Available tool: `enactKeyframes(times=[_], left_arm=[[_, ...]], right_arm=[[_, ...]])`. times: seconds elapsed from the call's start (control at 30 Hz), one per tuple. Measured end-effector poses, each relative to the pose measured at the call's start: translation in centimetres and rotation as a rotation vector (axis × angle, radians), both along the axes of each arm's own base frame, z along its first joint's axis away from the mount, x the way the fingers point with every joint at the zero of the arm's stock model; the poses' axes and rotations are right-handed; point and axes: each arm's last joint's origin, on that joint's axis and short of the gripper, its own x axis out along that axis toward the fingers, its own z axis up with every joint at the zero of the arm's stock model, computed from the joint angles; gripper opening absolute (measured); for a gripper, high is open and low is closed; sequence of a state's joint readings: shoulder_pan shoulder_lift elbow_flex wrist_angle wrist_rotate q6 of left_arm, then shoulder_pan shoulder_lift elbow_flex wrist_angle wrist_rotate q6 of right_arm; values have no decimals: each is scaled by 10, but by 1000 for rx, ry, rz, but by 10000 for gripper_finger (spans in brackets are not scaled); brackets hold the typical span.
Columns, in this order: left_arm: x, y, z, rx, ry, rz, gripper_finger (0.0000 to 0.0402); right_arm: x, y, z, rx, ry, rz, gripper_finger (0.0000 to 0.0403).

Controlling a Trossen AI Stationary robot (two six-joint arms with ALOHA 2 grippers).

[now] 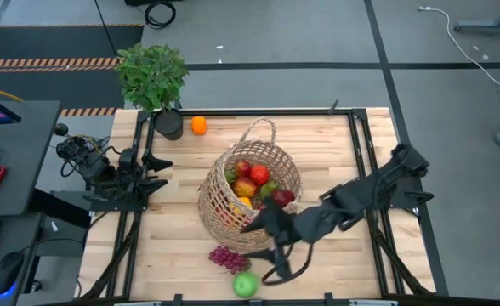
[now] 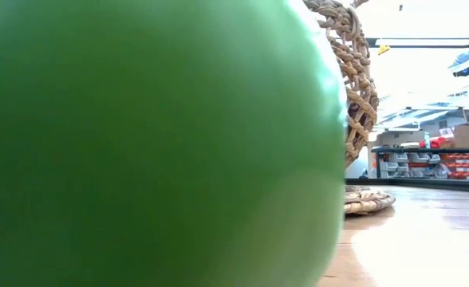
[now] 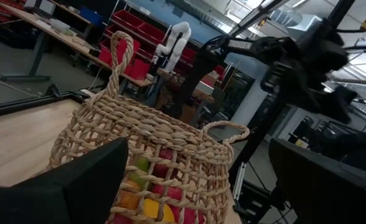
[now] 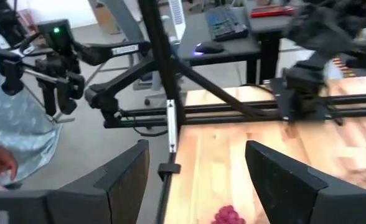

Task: Build produce basket
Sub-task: Put the apple into the basket

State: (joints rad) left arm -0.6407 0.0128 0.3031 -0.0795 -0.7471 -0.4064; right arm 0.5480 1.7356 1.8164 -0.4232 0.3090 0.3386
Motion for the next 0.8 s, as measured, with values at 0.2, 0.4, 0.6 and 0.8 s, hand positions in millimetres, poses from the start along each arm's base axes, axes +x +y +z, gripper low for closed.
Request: enactKeyframes(times=[0.2, 0.4, 0.6, 0.8], left_arm=[[0, 0, 0, -1, 0, 0, 396], [0, 0, 0, 0, 0, 0, 396], [0, 0, 0, 0, 0, 0, 396], [0, 0, 0, 0, 0, 0, 396]], right_arm=[[29, 18, -16, -23, 64, 18, 269], [53, 34, -23, 12, 106, 11, 269], [64, 49, -32, 1, 160, 14, 269], [63, 65, -50, -54, 226, 69, 269]])
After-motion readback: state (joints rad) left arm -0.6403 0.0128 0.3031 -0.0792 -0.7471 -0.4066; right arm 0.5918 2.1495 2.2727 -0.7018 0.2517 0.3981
